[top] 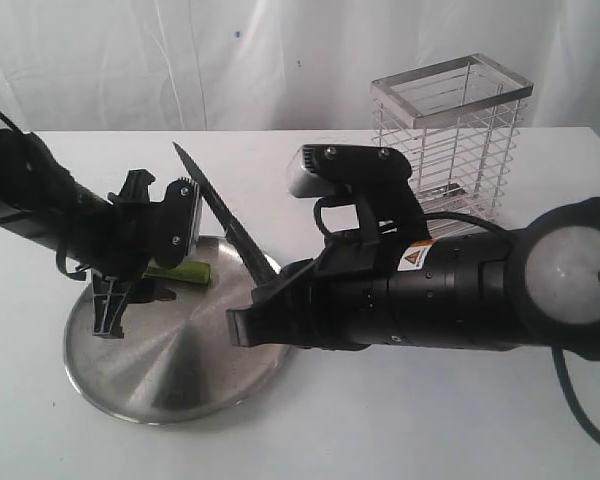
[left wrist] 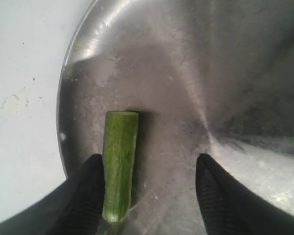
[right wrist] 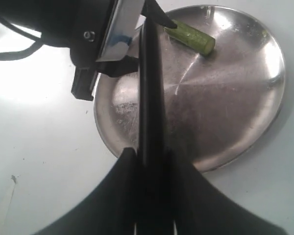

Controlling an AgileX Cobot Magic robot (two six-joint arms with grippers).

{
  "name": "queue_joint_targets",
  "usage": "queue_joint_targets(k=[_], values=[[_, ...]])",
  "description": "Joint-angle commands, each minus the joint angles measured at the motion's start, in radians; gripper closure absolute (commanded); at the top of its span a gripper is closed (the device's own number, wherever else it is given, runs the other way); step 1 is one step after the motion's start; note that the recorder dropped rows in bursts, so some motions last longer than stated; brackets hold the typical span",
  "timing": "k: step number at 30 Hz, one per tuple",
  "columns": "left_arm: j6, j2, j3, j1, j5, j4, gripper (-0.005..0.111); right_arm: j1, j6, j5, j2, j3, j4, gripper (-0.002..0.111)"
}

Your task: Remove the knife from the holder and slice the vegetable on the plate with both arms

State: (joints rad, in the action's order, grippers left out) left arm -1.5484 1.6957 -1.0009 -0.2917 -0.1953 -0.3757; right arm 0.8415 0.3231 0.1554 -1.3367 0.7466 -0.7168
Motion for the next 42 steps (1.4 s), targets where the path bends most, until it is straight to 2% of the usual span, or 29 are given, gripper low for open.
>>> queue_joint_targets(k=[1,9,14,19,27,33,35,40,42], values=[[0.008,0.075,-0.072,0.006,-0.007,-0.001,0.048,-0.004,0.013,0.008,0.013,-0.003,0.012,0.108],[0.011,0.173,-0.128,0.012,-0.002,0.062,0.048,-0.004,0.013,0.005,0.013,-0.003,0.012,0.108],[0.034,0.207,-0.130,0.015,0.046,0.071,0.048,-0.004,0.013,-0.045,0.023,-0.003,0.012,0.108],[0.086,0.215,-0.130,0.047,0.075,0.071,0.048,-0.004,0.013,-0.069,0.026,-0.003,0.010,0.108],[0.113,0.249,-0.130,0.060,-0.009,0.071,0.064,-0.004,0.013,-0.086,0.028,-0.003,0.010,0.108],[0.133,0.264,-0.130,0.060,-0.043,0.071,0.066,-0.004,0.013,-0.083,0.028,-0.003,0.008,0.108],[0.167,0.248,-0.130,0.060,-0.061,0.071,0.074,-0.004,0.013,-0.085,0.028,-0.003,0.008,0.108],[0.282,0.183,-0.130,0.060,-0.186,0.073,0.103,-0.004,0.013,-0.082,0.028,-0.003,0.010,0.108],[0.346,0.157,-0.130,0.060,-0.259,0.092,0.107,-0.004,0.013,-0.070,0.028,-0.003,0.010,0.108]])
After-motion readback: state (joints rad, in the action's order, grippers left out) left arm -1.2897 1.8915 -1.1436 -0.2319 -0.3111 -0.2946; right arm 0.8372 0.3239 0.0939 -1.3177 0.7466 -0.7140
